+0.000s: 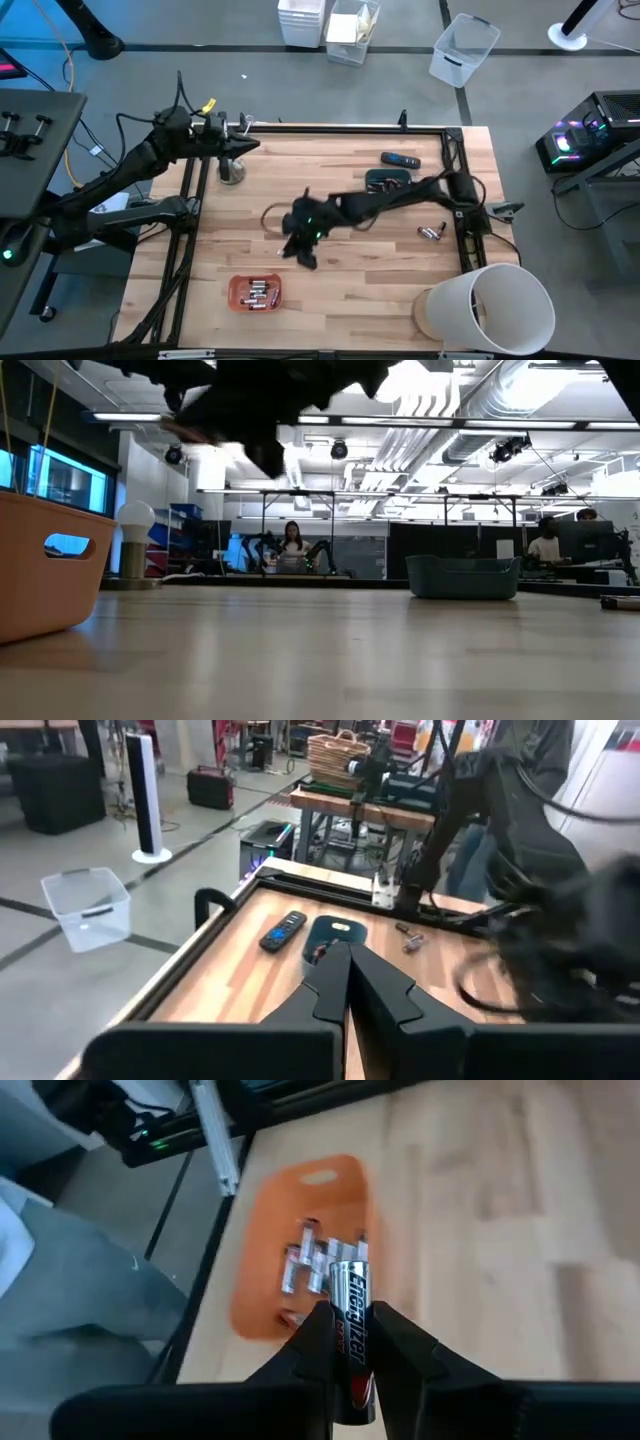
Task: Sort batteries
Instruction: Put the silver battery into the orange bin
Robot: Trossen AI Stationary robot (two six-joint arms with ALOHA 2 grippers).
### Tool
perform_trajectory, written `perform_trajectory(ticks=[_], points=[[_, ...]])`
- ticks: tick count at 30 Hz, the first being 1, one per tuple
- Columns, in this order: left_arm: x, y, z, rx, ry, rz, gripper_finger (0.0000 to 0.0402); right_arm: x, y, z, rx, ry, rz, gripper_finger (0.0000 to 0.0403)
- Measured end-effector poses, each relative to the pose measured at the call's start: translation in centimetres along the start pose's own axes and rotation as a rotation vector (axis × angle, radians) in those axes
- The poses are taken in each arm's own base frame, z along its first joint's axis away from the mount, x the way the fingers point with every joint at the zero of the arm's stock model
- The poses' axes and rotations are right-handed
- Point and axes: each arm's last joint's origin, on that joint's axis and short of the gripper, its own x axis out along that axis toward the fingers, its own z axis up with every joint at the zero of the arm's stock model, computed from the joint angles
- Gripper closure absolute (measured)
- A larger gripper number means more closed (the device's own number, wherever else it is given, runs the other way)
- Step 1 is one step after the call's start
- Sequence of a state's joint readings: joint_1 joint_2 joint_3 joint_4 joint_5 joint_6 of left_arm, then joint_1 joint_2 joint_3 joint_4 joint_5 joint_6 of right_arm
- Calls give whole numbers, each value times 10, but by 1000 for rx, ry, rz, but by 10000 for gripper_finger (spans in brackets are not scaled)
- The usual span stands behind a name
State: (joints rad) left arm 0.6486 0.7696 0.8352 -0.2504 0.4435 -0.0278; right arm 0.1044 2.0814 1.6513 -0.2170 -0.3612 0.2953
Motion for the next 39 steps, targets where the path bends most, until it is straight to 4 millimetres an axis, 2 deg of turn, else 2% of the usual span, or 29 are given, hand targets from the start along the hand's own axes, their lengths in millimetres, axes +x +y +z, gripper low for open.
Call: perform_trajectory(ticks=[6,10,14,18,21,23,26,29,31,34,39], points=[[2,-6,-2,-30,19,-39,402,54,20,2,-82,8,43,367],[4,-11,-3,-25,23,-70,401,90,36,13,-149,-47,66,367],[5,-16,-3,-63,28,-95,401,121,43,7,-84,-37,-56,363],[5,-21,-3,-119,32,-122,401,133,42,-4,44,44,-149,296],[5,-23,-2,-122,30,-135,401,124,48,-7,43,106,-162,240],[5,-24,-1,-117,20,-137,401,114,52,-7,30,166,-196,217],[5,-24,1,-104,-4,-139,402,89,55,-1,-21,228,-298,208],[5,-24,3,-65,-28,-139,402,56,49,9,-47,302,-407,209],[5,-24,3,-39,-30,-138,402,39,41,8,-49,401,-479,210],[6,-24,2,-8,-23,-138,401,26,27,-4,-38,594,-538,210],[7,-18,1,-1,-10,-113,401,11,8,-43,-21,866,-553,209]])
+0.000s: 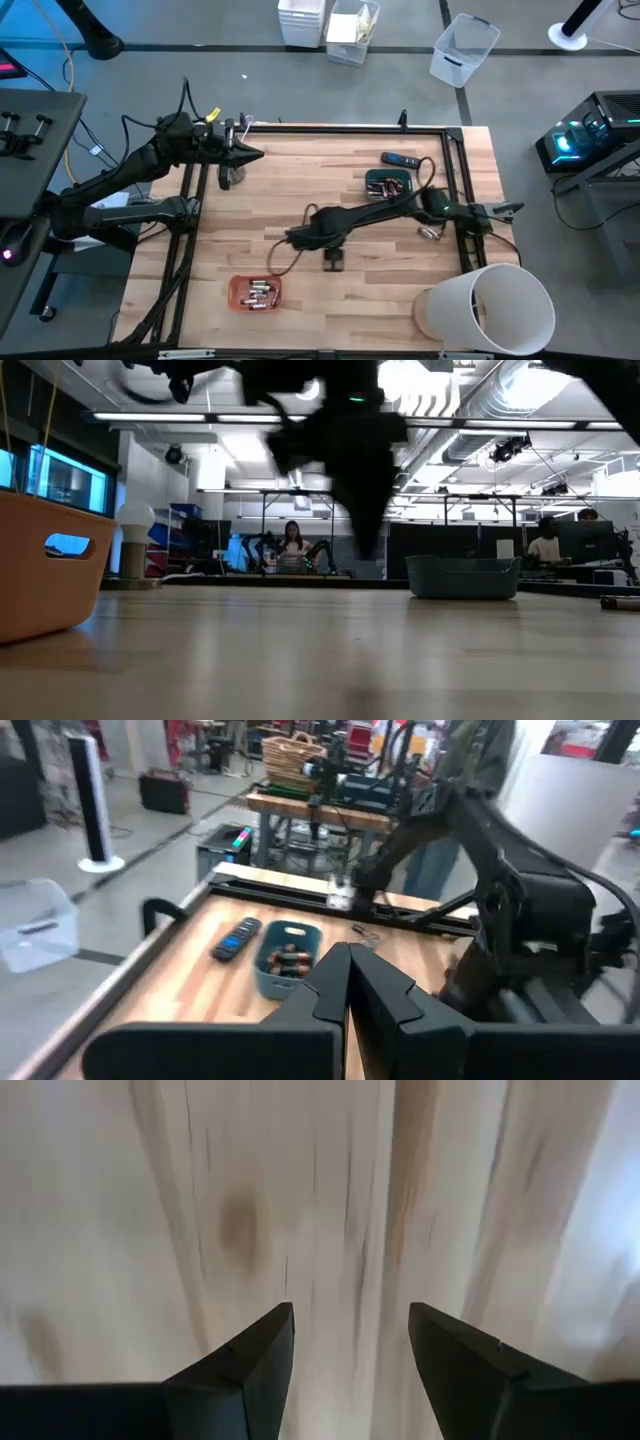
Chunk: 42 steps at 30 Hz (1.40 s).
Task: Sort batteries
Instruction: Put the silver battery into the orange bin
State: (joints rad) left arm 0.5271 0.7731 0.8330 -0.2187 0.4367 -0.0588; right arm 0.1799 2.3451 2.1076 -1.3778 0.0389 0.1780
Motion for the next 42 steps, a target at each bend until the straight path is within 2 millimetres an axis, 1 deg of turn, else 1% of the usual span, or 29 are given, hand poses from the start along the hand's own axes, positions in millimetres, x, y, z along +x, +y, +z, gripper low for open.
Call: perform_trajectory(ticks=[2,4,6,8,10,11,13,16,18,20,23,29,38,40,42], points=[[-1,3,0,21,-3,18,401,-1,-8,-23,42,16,37,209],[-3,7,1,21,-6,40,402,-12,-18,-53,125,-22,67,209],[-5,10,1,17,-7,46,402,-20,-31,-91,253,-45,69,209],[-6,14,0,19,-5,26,401,-22,-43,-131,398,-46,68,209],[-4,17,0,12,5,4,401,-22,-51,-167,548,-41,70,209],[-2,18,-1,7,12,5,401,-20,-52,-185,601,-23,76,209],[0,20,-3,0,23,8,401,-12,-54,-213,680,8,97,210],[3,22,-4,-17,31,8,401,7,-53,-243,742,75,97,214],[6,24,-5,-40,38,8,401,18,-54,-253,765,90,83,217],[7,24,-5,-62,39,9,402,26,-57,-257,776,83,46,219],[8,25,-5,-83,42,17,401,33,-60,-258,744,55,35,219],[8,25,-5,-103,42,18,401,50,-61,-269,701,104,28,220],[8,25,-5,-146,42,23,401,70,-60,-274,692,71,47,220],[8,26,-5,-146,41,35,402,74,-60,-275,698,62,57,226],[8,26,-5,-146,40,54,402,76,-60,-276,698,60,65,246]])
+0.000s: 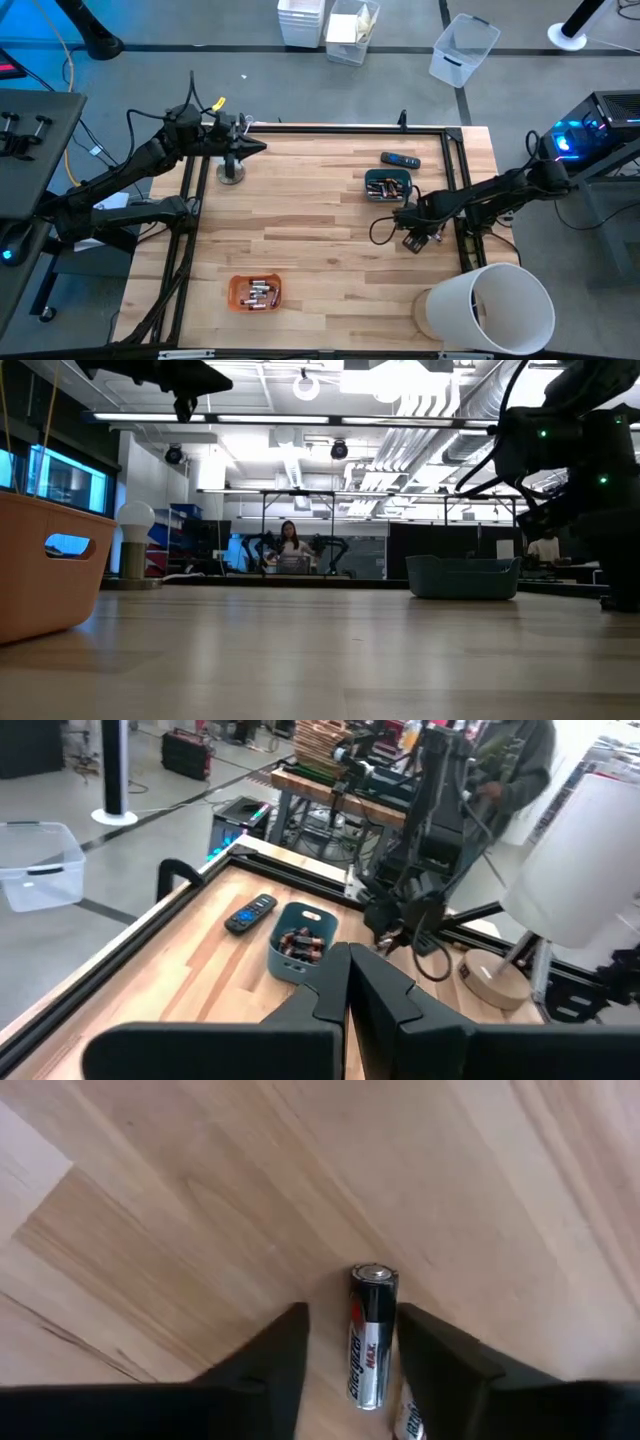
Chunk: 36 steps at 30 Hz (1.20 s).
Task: Sort batteries
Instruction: Put the silver battery into the orange bin
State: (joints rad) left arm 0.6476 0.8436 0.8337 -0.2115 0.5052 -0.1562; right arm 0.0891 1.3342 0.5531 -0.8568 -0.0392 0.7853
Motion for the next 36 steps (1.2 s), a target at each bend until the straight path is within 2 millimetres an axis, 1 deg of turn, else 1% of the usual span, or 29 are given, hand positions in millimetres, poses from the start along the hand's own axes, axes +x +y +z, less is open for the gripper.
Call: perform_trajectory(ticks=[2,4,5,7,10,13,15,17,19,21,23,26,29,32,36], points=[[0,0,0,0,-2,15,401,0,0,0,12,2,3,286],[0,1,0,0,-2,17,402,-2,1,1,18,-3,7,348],[0,1,0,0,-2,17,401,-5,3,3,13,-9,12,369],[0,1,0,-1,-2,17,401,-19,10,11,5,-66,30,372],[0,1,0,0,-2,18,401,-48,19,30,25,-208,55,372],[0,1,0,0,-2,18,402,-79,21,52,50,-394,34,372],[0,1,0,0,-2,19,401,-92,14,65,92,-484,-17,372],[0,1,0,0,-2,19,401,-95,-1,74,150,-516,-84,372],[0,1,0,0,-2,19,402,-94,-15,84,229,-534,-99,372],[0,1,0,-7,-2,19,401,-91,-27,89,279,-514,-90,356],[0,1,0,-23,-2,19,402,-89,-34,92,304,-487,-55,323],[0,1,0,-26,-2,19,401,-89,-35,93,286,-462,-28,268],[0,1,0,-26,-2,19,402,-88,-32,91,222,-418,31,230],[0,1,0,-26,-2,19,401,-86,-26,83,173,-350,52,216],[0,1,0,-26,-1,19,402,-88,-15,58,59,-266,-15,213]])
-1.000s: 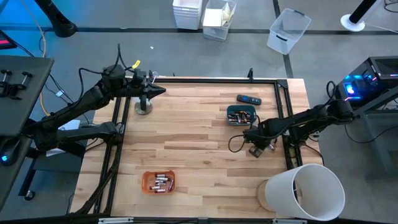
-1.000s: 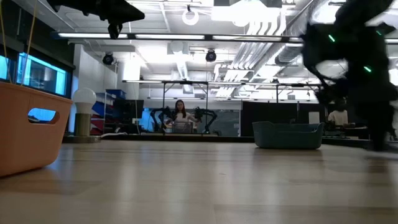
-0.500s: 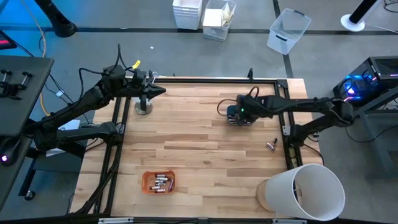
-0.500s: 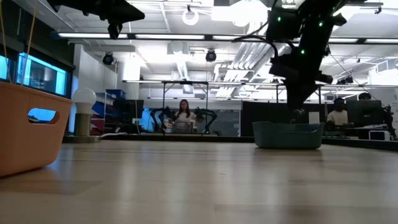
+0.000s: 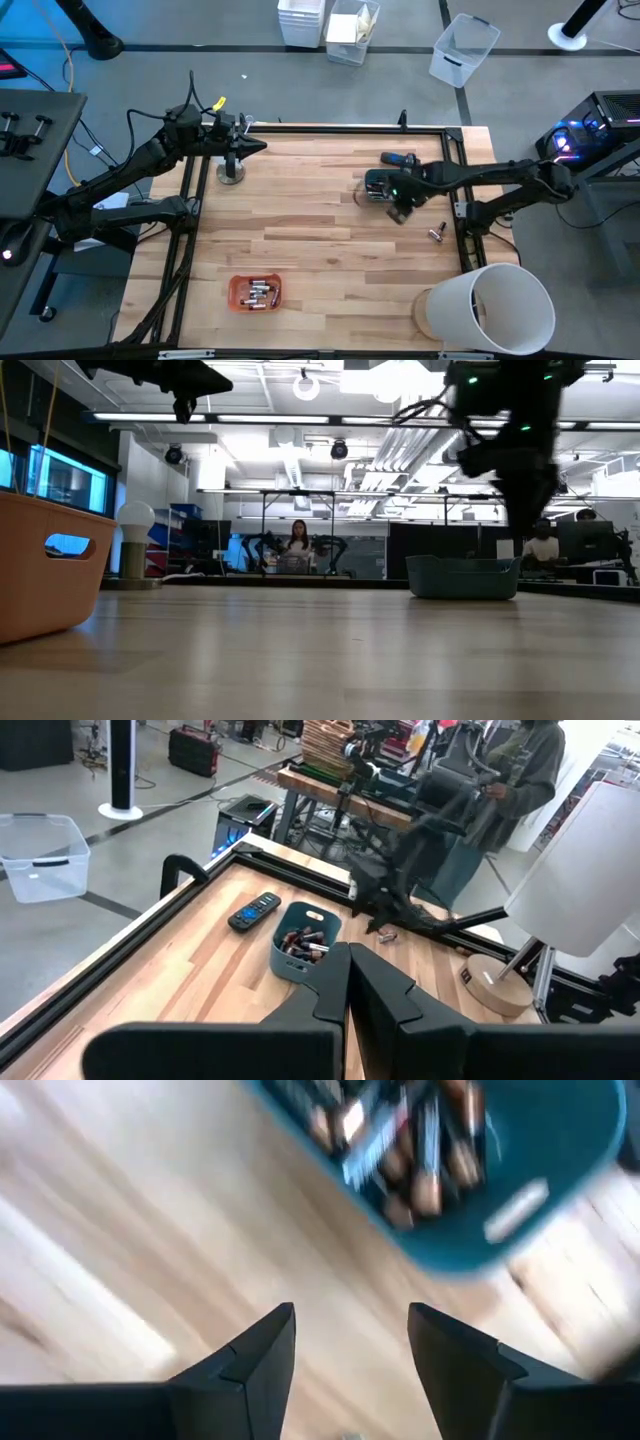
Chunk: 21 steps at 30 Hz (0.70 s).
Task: Sort batteries
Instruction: Put the silver battery into the orange bin
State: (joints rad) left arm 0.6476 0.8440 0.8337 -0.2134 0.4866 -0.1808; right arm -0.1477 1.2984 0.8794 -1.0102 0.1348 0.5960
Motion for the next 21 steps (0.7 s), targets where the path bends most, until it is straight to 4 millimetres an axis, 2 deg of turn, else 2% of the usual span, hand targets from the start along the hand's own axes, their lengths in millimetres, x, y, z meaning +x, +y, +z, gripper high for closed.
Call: perform_trajectory(ticks=[3,7,11,17,21], points=[[0,0,0,10,0,0,401,0,1,-22,-40,65,-37,212],[0,0,0,17,0,0,402,21,-4,-54,-2,225,17,211],[0,0,0,17,0,0,402,34,-3,-67,18,264,30,211],[0,0,0,17,0,0,402,34,0,-64,43,213,37,211],[0,0,0,13,-1,3,401,12,9,-24,159,-47,129,211]])
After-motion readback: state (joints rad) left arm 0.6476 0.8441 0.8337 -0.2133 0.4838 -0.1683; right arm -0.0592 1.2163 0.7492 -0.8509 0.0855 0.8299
